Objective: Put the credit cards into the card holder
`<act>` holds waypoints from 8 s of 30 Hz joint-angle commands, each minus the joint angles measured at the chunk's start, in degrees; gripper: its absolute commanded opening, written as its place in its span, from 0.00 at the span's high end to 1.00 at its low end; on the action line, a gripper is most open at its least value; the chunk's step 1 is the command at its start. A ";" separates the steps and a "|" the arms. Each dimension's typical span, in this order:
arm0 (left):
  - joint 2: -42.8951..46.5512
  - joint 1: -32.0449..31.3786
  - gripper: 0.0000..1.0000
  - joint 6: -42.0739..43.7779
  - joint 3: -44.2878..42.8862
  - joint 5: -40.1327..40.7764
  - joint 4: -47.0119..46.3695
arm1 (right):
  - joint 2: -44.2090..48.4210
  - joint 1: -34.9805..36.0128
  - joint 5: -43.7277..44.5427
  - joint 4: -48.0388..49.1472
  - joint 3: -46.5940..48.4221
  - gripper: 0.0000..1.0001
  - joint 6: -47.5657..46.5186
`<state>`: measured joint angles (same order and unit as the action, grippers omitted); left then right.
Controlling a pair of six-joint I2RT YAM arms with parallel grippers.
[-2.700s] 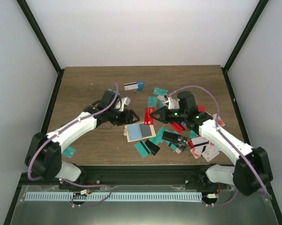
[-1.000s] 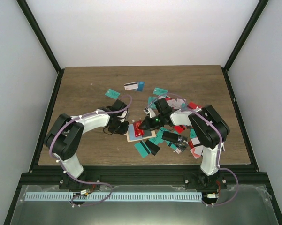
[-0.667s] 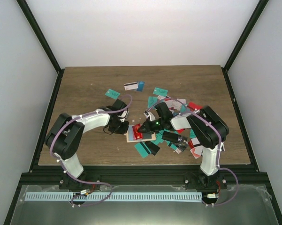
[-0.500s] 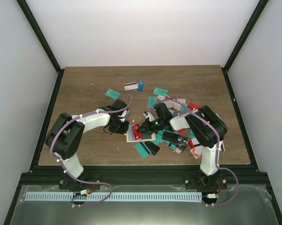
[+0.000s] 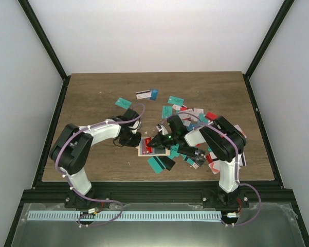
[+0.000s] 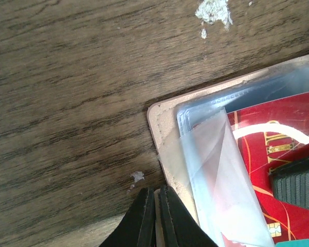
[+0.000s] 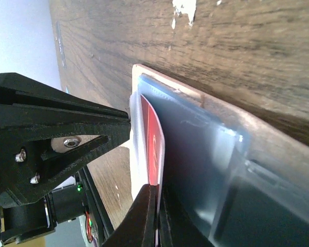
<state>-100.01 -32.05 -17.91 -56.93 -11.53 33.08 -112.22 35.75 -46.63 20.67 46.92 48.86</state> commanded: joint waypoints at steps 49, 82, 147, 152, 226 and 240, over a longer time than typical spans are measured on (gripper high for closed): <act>0.74 -0.24 0.93 -5.36 4.78 -4.37 -1.86 | 4.23 3.80 12.22 -35.41 11.85 0.92 -8.66; 16.00 -0.47 0.46 -8.76 -1.96 -1.61 10.86 | 15.10 5.03 15.18 -47.29 16.56 0.48 -13.18; 2.25 -4.22 0.39 -10.65 3.13 -12.31 -3.85 | 1.89 3.72 12.27 -40.03 10.36 0.99 -17.51; 3.39 -4.38 0.46 -11.31 2.09 -10.71 -2.86 | 1.88 3.65 12.48 -40.37 10.13 0.99 -18.07; 0.49 -7.89 0.40 -11.80 -2.98 -6.74 2.58 | 3.78 1.19 12.98 -41.34 7.49 0.99 -20.10; -2.99 -8.59 0.39 -11.95 -2.50 -8.19 1.98 | 3.12 0.99 11.07 -39.81 6.33 0.99 -19.35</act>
<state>-100.57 -40.01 -29.98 -59.59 -19.92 34.15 -106.06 36.36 -38.28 -18.90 55.33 29.43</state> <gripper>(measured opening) 0.602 0.015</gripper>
